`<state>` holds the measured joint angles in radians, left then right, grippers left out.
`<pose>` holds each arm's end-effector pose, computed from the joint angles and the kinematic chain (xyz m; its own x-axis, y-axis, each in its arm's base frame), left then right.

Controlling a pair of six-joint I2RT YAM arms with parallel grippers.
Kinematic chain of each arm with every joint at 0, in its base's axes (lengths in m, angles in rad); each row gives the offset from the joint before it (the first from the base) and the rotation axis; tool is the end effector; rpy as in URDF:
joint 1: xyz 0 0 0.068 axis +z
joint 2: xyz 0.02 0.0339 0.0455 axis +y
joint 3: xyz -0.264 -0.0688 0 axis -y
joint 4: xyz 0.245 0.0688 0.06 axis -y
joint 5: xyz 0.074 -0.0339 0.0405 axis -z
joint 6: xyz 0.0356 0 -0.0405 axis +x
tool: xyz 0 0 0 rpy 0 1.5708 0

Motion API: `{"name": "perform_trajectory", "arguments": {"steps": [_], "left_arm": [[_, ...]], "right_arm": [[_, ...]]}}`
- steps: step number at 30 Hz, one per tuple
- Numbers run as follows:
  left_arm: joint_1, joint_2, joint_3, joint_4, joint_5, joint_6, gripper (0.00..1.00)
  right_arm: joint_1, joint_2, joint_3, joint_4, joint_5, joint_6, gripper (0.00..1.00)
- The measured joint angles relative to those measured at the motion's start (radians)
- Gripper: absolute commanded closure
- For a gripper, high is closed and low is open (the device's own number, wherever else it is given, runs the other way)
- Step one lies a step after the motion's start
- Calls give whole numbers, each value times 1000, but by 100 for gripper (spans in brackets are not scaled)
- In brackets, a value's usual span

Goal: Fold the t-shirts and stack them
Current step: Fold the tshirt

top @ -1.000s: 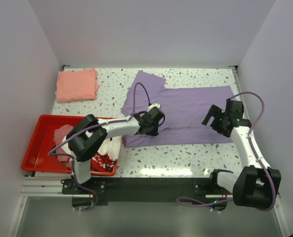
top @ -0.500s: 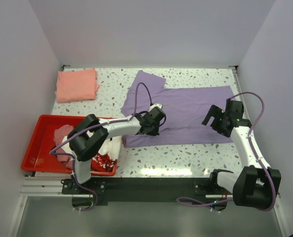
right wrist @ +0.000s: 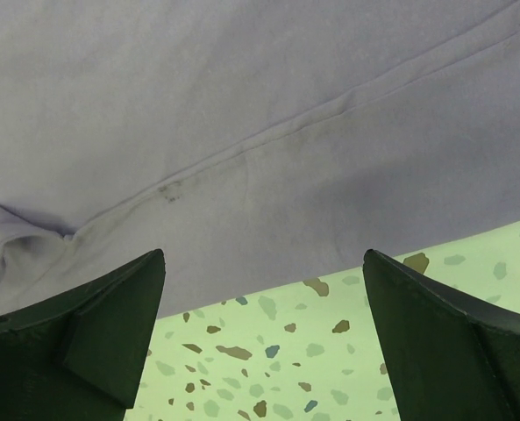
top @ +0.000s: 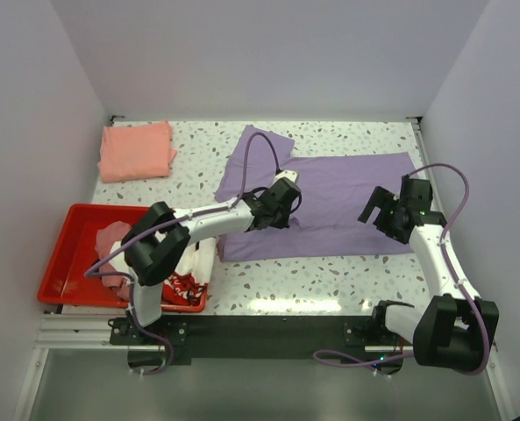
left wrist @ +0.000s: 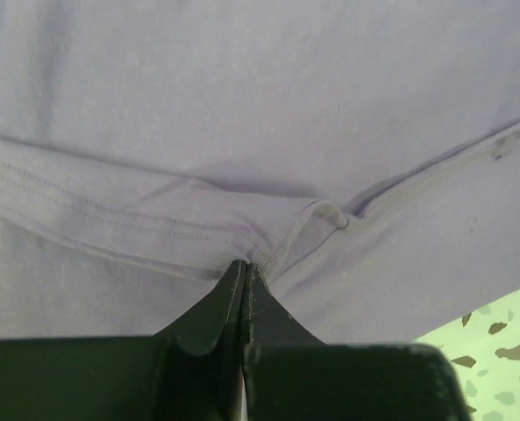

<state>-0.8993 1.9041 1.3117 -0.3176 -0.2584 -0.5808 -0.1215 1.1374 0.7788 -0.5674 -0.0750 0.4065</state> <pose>0.2620 -0.3151 0.1904 -0.7724 0.1193 -0.6238 0.2817 0.9447 -0.1681 0.2241 -0.0247 0.2358 -0.6986 0.4825 -0.5284 0.3836 0.8759 0.2927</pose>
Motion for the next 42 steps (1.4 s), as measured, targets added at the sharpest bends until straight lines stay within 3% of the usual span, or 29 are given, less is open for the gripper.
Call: {"name": "perform_trajectory", "arguments": {"steps": [21, 22, 23, 25, 26, 28, 29, 33, 42], "left_arm": [[24, 210, 270, -66, -28, 179, 98], [27, 214, 277, -66, -25, 183, 93], [29, 219, 284, -67, -22, 188, 81], [30, 228, 301, -70, -16, 203, 68], [29, 234, 311, -72, -14, 208, 57], [29, 242, 327, -75, -9, 210, 49], [29, 243, 330, -77, -8, 211, 31], [29, 240, 336, -73, -5, 213, 0], [29, 132, 225, -18, -2, 177, 0]], "right_arm": [[0, 0, 0, 0, -22, -1, 1], [0, 0, 0, 0, -22, -1, 1], [0, 0, 0, 0, -22, -1, 1], [0, 0, 0, 0, -22, -1, 1], [0, 0, 0, 0, -22, -1, 1], [0, 0, 0, 0, -22, -2, 1], [0, 0, 0, 0, -22, -2, 1], [0, 0, 0, 0, -21, -4, 1], [0, 14, 0, 2, -22, -11, 1]]}}
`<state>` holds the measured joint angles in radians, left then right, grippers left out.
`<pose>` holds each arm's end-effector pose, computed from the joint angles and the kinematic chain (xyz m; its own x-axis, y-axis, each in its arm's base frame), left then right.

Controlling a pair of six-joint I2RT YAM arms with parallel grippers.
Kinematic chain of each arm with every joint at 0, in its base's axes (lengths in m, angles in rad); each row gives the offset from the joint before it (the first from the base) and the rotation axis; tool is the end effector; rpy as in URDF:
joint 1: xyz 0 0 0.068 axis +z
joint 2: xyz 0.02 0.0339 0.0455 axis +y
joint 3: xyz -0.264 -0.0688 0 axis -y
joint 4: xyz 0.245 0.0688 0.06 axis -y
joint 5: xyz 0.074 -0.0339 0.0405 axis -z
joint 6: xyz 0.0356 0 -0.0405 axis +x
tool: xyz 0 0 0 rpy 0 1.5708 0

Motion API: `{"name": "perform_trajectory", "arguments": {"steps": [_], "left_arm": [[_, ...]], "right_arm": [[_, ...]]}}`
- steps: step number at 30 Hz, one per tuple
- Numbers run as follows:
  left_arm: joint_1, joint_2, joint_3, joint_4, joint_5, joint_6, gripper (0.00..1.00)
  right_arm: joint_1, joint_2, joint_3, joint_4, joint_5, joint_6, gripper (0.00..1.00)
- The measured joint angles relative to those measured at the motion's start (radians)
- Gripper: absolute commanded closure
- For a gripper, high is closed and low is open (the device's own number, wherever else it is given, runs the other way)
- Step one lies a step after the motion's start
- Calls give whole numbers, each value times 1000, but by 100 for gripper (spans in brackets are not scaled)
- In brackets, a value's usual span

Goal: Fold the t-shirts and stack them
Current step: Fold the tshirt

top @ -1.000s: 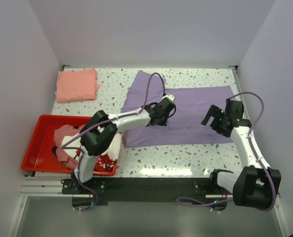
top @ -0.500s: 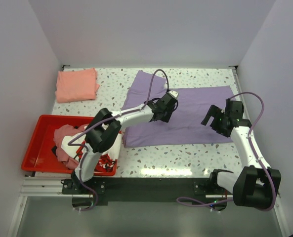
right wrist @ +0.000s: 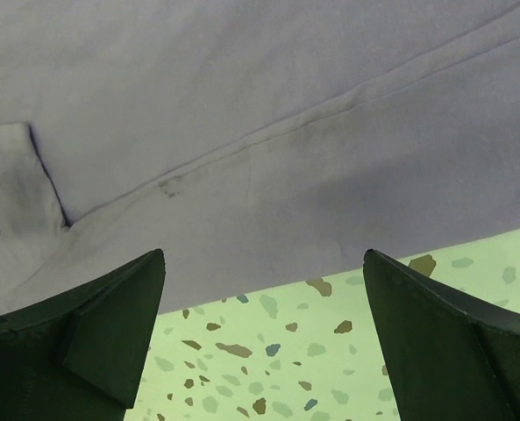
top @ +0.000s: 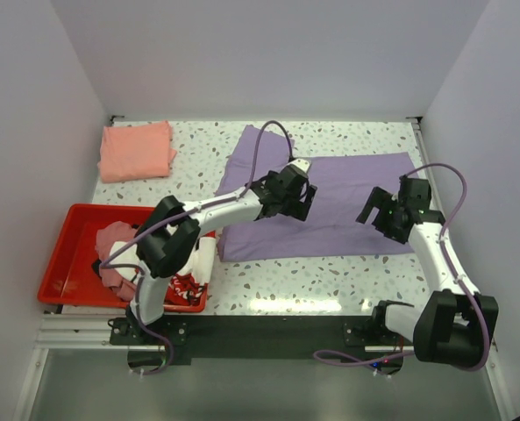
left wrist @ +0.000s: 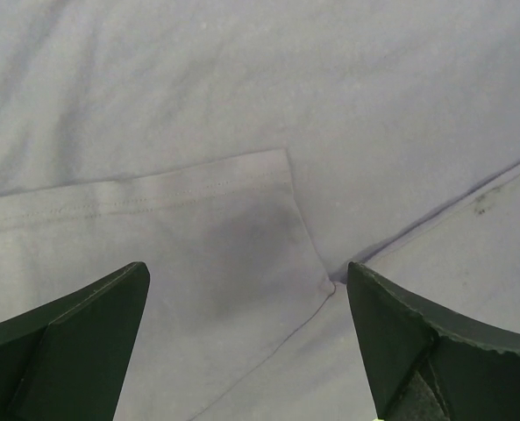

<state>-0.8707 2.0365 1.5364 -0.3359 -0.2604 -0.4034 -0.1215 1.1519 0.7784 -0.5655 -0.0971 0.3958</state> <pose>0.3002 -0.3421 0.2041 -0.6861 0.2257 -0.6916 0.3897 0.9168 -0.0875 0.2260 -0.0241 0.2328 -0.7145 0.4738 -0.5148 0.3677 0.8803 0.2999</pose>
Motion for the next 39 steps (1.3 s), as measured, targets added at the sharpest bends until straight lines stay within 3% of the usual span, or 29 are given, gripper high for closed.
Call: {"name": "perform_trajectory", "arguments": {"steps": [18, 28, 39], "left_arm": [[1, -79, -298, 187, 103, -113, 0], [2, -161, -432, 282, 136, -160, 0], [-9, -201, -496, 330, 153, -208, 0]], "right_arm": [[3, 229, -80, 113, 20, 26, 1], [4, 160, -149, 189, 44, 69, 1], [3, 30, -231, 141, 80, 149, 1]]}}
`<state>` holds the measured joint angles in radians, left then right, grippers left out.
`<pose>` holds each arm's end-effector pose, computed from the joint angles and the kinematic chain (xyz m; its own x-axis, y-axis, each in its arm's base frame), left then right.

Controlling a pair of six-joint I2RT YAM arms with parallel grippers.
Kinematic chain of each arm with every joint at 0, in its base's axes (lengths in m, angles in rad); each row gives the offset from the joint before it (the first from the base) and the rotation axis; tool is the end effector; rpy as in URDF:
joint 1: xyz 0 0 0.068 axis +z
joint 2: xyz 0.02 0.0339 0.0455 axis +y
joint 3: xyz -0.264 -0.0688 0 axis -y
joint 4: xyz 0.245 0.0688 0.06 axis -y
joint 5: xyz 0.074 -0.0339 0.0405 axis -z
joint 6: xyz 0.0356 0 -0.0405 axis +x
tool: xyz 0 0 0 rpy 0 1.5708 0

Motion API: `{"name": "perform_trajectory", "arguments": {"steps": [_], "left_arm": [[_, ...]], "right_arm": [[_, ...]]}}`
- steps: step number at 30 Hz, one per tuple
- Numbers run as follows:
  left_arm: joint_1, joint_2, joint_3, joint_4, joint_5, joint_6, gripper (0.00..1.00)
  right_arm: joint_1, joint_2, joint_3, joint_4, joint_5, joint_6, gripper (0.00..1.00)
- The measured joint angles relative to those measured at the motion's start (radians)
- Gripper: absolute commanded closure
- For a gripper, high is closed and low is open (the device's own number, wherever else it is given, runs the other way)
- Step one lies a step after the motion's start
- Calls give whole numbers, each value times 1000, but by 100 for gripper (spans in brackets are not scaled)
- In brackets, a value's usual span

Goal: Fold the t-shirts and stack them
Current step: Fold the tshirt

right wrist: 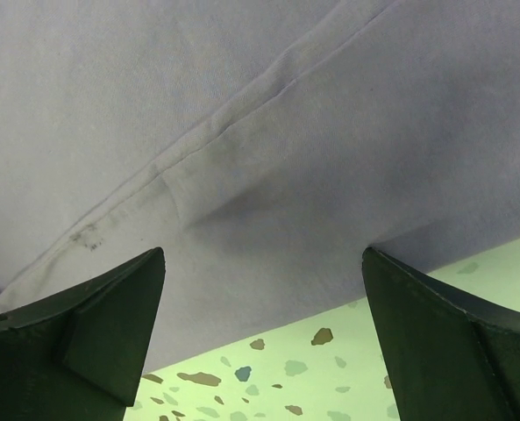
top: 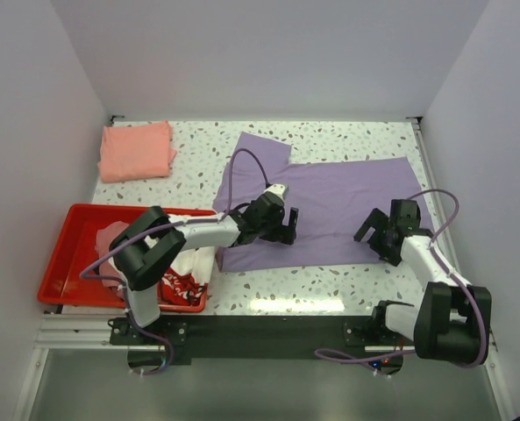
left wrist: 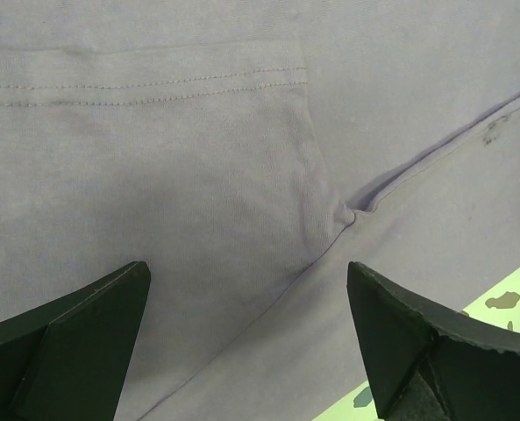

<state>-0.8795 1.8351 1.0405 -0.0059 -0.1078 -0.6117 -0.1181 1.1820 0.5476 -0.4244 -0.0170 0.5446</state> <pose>0.2450 -0.2900 0.1570 -0.7870 0.0555 -0.6144 0.3252 0.8837 -0.3367 0.2051 -0.0237 0.1654 -0.6837 0.6028 -0.4114 0.5422 0.7969 0.2665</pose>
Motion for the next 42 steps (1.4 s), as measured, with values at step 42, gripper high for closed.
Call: {"name": "perform_trajectory", "arguments": {"steps": [42], "left_arm": [[493, 810, 1329, -286, -195, 126, 0]], "right_arm": [[0, 121, 409, -197, -21, -124, 1]]}}
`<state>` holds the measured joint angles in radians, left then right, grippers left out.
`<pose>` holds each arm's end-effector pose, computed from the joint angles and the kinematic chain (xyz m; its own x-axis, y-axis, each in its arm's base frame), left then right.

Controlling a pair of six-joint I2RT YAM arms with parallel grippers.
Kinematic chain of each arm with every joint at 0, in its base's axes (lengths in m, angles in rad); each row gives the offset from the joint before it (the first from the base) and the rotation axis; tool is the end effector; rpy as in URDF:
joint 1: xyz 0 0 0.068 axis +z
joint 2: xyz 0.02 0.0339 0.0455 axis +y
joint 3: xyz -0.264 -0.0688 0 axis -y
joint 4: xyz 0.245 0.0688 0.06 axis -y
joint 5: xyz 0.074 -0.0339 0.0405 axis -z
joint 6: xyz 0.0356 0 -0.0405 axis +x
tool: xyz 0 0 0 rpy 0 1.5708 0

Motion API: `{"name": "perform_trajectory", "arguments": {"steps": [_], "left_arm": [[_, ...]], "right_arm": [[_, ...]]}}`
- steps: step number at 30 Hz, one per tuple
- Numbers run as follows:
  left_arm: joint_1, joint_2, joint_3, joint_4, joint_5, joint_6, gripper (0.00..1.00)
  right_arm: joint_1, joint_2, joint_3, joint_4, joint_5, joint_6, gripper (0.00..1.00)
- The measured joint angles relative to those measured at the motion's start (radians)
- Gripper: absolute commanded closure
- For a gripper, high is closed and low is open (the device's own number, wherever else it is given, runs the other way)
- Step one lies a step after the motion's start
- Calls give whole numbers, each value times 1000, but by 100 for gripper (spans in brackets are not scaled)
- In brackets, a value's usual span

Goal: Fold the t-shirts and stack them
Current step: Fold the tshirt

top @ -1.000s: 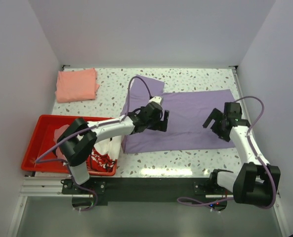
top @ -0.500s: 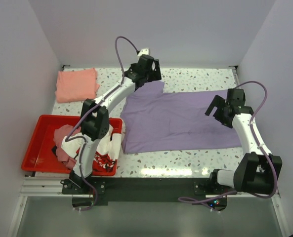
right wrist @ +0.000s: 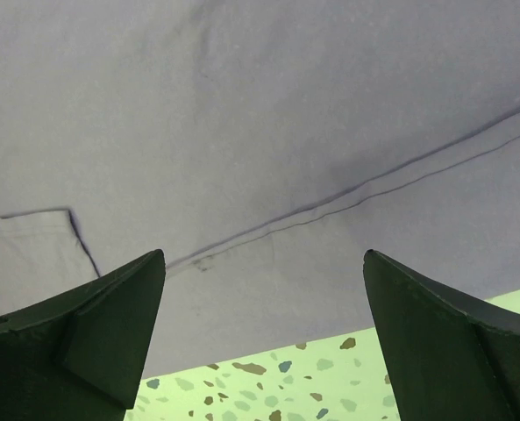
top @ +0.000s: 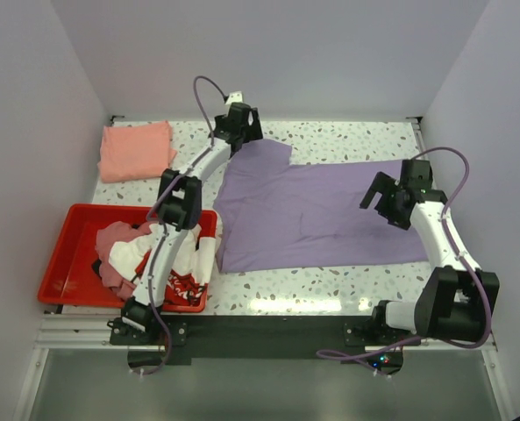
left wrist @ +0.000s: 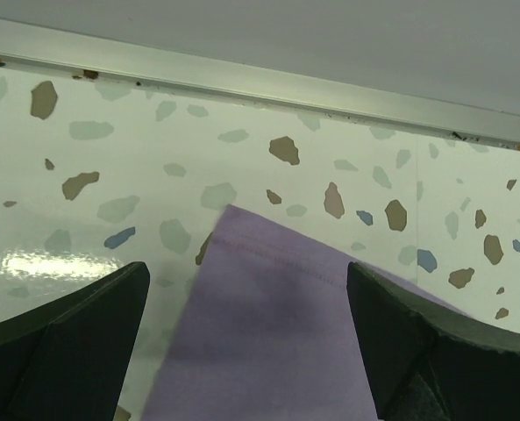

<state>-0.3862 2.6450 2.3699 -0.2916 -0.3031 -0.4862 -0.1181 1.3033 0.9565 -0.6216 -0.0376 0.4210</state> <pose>0.5555 -0.2144 0.1725 -0.4987 -0.2787 -0.8208 -0.1208 0.9600 -0.2526 0.2614 -0.0297 0.2510 -0.7073 0.4952 -0.5045 0.4225 0.8683 0.2598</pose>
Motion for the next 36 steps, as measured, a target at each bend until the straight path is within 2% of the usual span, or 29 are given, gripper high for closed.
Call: {"name": "perform_trajectory", "arguments": {"steps": [4, 12, 15, 19, 24, 27, 30, 31, 33, 36], "left_arm": [[3, 51, 13, 45, 43, -10, 0], [4, 91, 35, 109, 71, -48, 13], [5, 93, 35, 113, 82, -57, 29], [4, 97, 37, 111, 90, -68, 43], [0, 97, 37, 93, 80, -71, 52], [-6, 97, 37, 82, 62, -69, 61], [-10, 97, 38, 69, 60, -71, 80], [-12, 97, 39, 63, 61, -72, 90], [-14, 97, 40, 54, 60, -72, 100], [-16, 97, 40, 48, 59, -71, 100]], "right_arm": [[0, 1, -1, 2, -7, -3, 1], [0, 1, -2, 2, -8, -4, 1], [0, 1, -2, 3, -8, -4, 1], [0, 1, -2, 5, -8, -3, 1], [0, 1, -5, 8, -10, -4, 1], [0, 1, -10, 9, -11, -4, 1], [0, 1, -16, 9, -13, -4, 1], [0, 1, -16, 9, -15, -4, 1], [0, 1, -16, 9, -19, -4, 1], [0, 1, -16, 10, -26, -4, 1]]}}
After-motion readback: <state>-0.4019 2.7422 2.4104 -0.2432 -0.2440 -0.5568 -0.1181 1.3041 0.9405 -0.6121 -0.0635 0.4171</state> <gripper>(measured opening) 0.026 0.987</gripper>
